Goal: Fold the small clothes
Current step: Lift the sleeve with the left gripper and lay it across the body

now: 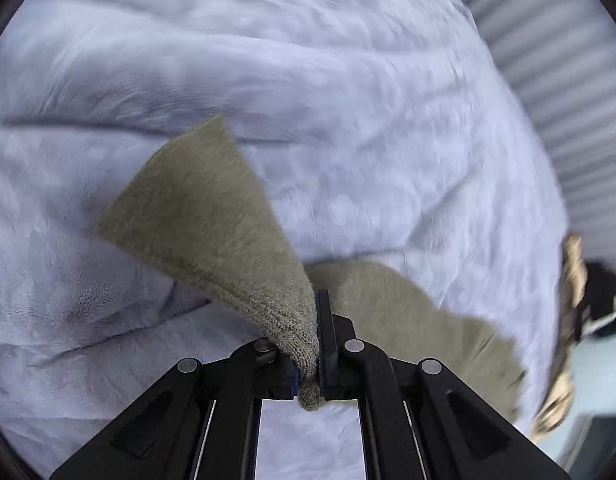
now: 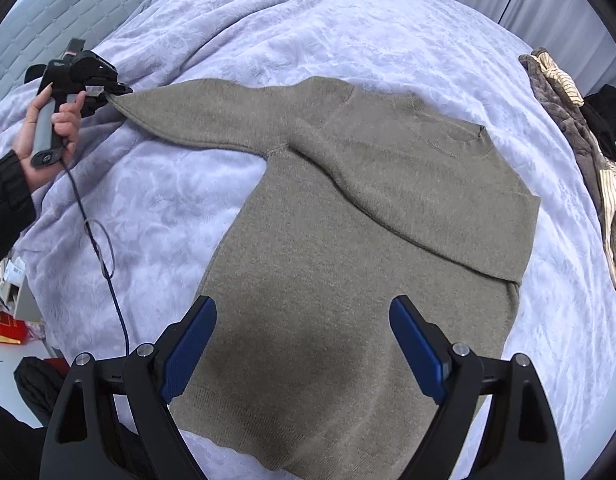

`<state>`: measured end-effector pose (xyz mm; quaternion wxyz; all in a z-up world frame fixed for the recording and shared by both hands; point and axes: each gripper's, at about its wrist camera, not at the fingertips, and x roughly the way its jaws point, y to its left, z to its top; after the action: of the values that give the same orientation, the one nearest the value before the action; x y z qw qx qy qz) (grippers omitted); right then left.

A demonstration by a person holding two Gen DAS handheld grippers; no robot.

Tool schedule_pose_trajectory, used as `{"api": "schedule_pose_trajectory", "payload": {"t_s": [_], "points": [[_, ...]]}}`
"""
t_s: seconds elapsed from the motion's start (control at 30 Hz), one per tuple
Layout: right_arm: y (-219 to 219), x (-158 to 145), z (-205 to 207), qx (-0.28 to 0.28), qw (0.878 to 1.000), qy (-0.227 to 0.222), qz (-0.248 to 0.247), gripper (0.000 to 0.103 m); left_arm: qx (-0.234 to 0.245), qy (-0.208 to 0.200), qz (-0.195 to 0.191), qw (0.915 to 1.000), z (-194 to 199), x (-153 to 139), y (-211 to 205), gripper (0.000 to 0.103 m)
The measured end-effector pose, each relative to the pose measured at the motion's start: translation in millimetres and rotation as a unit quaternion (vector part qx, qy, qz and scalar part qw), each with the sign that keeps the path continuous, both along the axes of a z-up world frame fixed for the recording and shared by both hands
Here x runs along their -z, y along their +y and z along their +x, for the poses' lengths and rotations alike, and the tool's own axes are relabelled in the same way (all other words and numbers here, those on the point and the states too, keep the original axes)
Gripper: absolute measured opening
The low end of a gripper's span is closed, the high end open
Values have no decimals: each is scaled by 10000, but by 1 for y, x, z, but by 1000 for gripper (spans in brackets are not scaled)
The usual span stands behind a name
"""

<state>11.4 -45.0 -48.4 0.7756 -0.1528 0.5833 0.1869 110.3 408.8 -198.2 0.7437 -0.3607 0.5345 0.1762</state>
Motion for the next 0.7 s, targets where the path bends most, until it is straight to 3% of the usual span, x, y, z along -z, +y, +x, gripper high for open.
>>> {"api": "schedule_pose_trajectory", "payload": {"t_s": [0.13, 0.33, 0.7], "points": [[-10, -3, 5, 189, 9997, -99, -135, 90, 509, 440, 630, 9957, 21, -15, -43, 7], [-44, -12, 16, 612, 9979, -181, -103, 90, 1290, 173, 1463, 9806, 36, -50, -122, 7], [-109, -18, 33, 1009, 9946, -214, 79, 90, 2205, 124, 1901, 9566, 54, -78, -256, 7]]}}
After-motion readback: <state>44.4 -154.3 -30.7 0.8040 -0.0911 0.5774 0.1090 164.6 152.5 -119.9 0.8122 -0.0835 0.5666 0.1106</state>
